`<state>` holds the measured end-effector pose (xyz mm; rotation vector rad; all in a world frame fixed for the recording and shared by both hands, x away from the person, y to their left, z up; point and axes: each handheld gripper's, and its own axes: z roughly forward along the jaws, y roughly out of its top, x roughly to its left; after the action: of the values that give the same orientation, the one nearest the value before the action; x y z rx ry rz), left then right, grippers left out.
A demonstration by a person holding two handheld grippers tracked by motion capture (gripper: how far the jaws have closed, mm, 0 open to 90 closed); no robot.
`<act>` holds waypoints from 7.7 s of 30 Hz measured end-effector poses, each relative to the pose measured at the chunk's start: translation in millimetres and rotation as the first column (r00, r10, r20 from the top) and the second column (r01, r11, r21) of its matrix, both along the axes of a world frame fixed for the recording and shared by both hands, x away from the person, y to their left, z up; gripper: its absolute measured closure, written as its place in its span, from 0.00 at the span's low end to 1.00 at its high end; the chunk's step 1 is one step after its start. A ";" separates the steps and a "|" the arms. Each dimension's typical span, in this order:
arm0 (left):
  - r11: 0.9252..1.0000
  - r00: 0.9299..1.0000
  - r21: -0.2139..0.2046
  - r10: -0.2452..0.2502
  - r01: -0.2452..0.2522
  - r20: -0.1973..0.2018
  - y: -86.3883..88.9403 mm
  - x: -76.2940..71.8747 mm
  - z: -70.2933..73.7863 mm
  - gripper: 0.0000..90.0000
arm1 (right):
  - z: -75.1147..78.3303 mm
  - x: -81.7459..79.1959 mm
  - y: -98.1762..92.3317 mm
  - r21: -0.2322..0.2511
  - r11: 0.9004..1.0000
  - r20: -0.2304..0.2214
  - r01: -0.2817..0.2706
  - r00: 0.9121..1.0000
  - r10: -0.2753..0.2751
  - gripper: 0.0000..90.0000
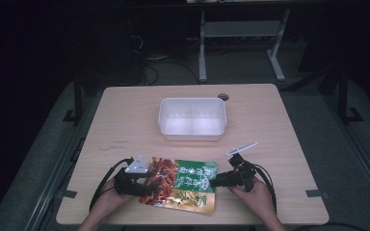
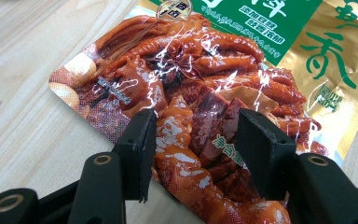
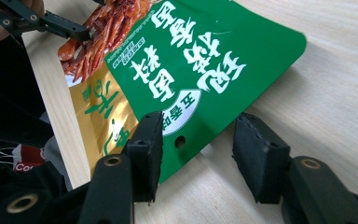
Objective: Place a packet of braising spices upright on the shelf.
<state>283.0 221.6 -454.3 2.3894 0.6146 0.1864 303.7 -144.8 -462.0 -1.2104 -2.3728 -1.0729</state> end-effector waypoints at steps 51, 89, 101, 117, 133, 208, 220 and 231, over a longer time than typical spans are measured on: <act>0.998 0.997 0.010 0.053 -0.054 0.054 10.0 -2.3 4.7 0.40 | 4.2 2.3 12.0 0.160 0.987 -0.035 0.009 0.999 -0.003 1.00; 0.997 0.995 -0.026 0.075 -0.074 0.061 19.3 -3.4 8.0 0.39 | 106.8 17.7 22.3 0.097 0.989 0.114 -0.115 0.988 0.104 1.00; 0.997 0.995 -0.025 0.076 -0.075 0.061 19.8 -3.2 8.4 0.39 | 145.5 14.6 23.8 0.097 0.980 0.140 -0.172 0.978 0.158 1.00; 0.997 0.995 -0.027 0.080 -0.079 0.059 21.0 -3.2 9.0 0.39 | 202.8 7.0 27.2 0.025 0.978 0.196 -0.207 0.960 0.199 1.00; 0.996 0.995 -0.029 0.081 -0.079 0.061 21.1 -3.1 8.8 0.39 | 236.5 15.6 17.1 -0.025 0.986 0.230 -0.163 0.959 0.165 1.00; 0.996 0.995 -0.043 0.082 -0.079 0.063 26.3 -2.6 10.9 0.38 | 277.1 171.8 37.9 -0.300 0.937 0.275 0.176 0.957 -0.092 1.00; 0.996 0.995 -0.044 0.080 -0.077 0.064 26.2 -2.8 11.4 0.38 | 265.2 182.4 46.9 -0.349 0.919 0.278 0.183 0.957 -0.085 1.00; 0.995 0.994 -0.050 0.084 -0.081 0.064 27.6 -2.9 11.9 0.38 | 255.9 187.0 51.4 -0.359 0.915 0.269 0.184 0.959 -0.087 1.00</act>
<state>280.1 249.2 -442.4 2.3041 0.6800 0.2831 490.8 -93.4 -206.1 -1.4643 -2.8258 -0.8667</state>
